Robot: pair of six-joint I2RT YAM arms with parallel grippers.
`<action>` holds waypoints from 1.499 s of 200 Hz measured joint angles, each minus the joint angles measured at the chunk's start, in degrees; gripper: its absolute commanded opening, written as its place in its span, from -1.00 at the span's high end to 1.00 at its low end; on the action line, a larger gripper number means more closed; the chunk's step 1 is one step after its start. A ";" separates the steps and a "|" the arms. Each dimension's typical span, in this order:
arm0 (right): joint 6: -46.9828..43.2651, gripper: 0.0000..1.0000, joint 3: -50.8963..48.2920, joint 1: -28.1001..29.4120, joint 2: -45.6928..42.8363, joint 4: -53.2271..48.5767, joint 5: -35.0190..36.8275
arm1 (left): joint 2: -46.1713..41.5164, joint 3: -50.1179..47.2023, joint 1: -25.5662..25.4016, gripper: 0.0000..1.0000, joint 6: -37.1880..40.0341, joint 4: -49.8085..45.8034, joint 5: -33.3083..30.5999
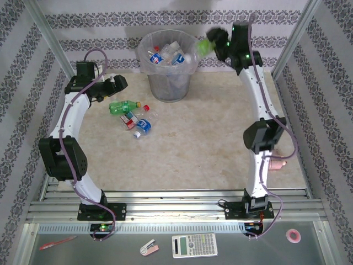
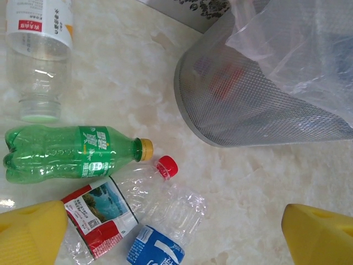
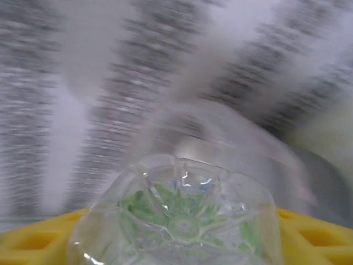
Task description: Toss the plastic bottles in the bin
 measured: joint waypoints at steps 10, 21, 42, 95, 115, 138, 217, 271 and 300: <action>1.44 -0.82 14.19 0.35 6.58 0.42 -1.31 | 0.00 -0.98 0.26 -0.99 -0.26 -0.04 0.00; 4.09 -0.85 22.75 0.66 10.86 1.42 -3.32 | 0.26 -1.60 0.37 -0.99 -0.68 -0.20 -0.07; 5.33 -0.94 24.79 0.59 12.50 0.81 -6.97 | 1.33 -1.36 0.52 -0.99 -1.27 -0.42 -0.31; 0.09 -0.95 -4.24 -0.50 1.99 -1.25 -8.79 | 4.52 2.23 1.25 -0.99 -1.95 -3.78 -3.85; -2.29 -0.95 -11.72 -1.73 -3.19 -2.14 -9.20 | 4.96 3.15 1.90 -0.99 -3.21 -4.74 -5.01; -4.98 -0.96 -18.23 -3.17 -10.23 -2.05 -9.77 | 7.30 5.68 2.62 -0.99 -4.42 -6.03 -6.14; -11.65 -0.95 -39.71 -3.39 -26.64 -0.61 -13.31 | 29.16 35.34 3.08 -0.99 0.37 -19.52 -12.59; -12.90 -0.95 -45.35 -2.47 -27.89 -1.70 -13.88 | 43.23 51.82 3.26 -0.97 3.30 -22.82 -13.33; -12.98 -0.95 -45.35 -1.29 -29.00 -1.66 -13.94 | 46.84 52.94 3.26 -0.90 3.28 -21.75 -12.04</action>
